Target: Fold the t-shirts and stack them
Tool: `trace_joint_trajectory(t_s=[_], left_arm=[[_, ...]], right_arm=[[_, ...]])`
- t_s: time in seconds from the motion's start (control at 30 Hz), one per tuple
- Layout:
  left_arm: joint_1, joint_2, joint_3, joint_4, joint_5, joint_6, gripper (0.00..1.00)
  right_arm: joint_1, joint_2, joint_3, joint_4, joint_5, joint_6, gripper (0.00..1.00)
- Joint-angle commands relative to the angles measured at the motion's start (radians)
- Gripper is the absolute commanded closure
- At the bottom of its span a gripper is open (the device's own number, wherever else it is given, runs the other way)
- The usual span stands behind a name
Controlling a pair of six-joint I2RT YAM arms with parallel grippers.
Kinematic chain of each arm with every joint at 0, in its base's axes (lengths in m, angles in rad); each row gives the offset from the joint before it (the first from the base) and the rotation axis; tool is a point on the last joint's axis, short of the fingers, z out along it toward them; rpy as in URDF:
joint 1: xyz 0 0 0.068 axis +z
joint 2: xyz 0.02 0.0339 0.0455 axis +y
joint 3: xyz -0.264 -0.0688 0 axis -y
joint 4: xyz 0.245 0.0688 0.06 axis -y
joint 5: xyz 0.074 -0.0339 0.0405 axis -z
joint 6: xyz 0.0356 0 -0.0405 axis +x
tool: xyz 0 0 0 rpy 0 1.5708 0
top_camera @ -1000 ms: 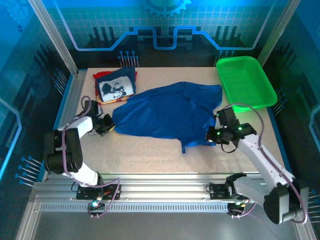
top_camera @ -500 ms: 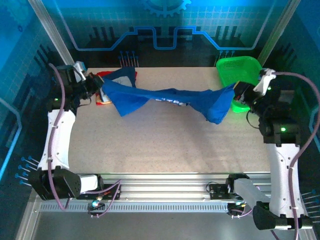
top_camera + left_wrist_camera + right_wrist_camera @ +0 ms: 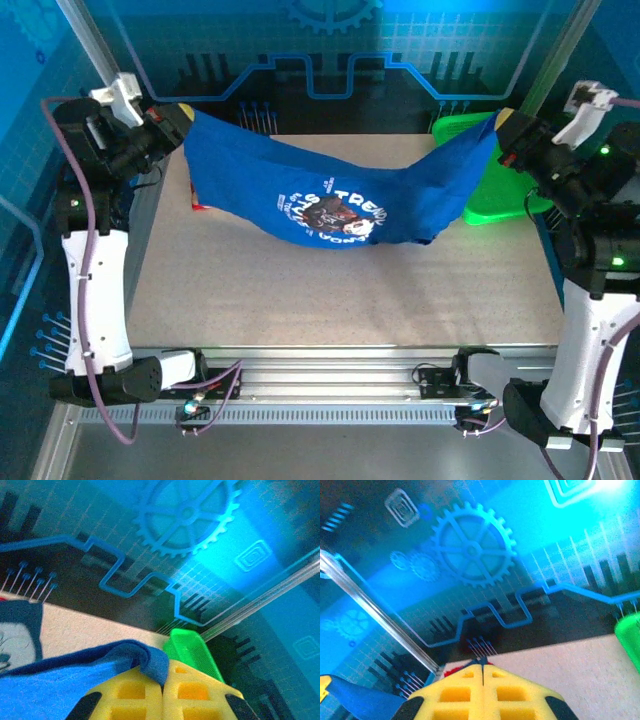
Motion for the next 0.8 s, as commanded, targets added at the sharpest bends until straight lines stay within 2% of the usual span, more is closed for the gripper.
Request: trace_joint_trajectory(t_s=[0.0, 0.27, 0.47, 0.6, 0.77], left_arm=[[-0.012, -0.043, 0.065, 0.072, 0.044, -0.041, 1.00], [-0.017, -0.008, 0.114, 0.158, 0.035, -0.100, 1.00], [-0.019, 0.084, 0.151, 0.186, 0.011, -0.085, 1.00], [-0.031, 0.200, 0.207, 0.222, 0.016, -0.089, 1.00], [-0.065, 0.423, 0.401, 0.218, 0.036, -0.085, 1.00]], right_arm=[[-0.014, 0.014, 0.114, -0.026, -0.026, 0.016, 1.00], [-0.015, 0.191, 0.352, -0.073, -0.076, -0.007, 1.00], [-0.018, 0.402, 0.492, -0.060, -0.122, -0.044, 1.00], [-0.044, 0.584, 0.581, -0.019, -0.152, -0.041, 1.00], [-0.069, 0.888, 0.873, 0.049, -0.190, 0.052, 1.00]])
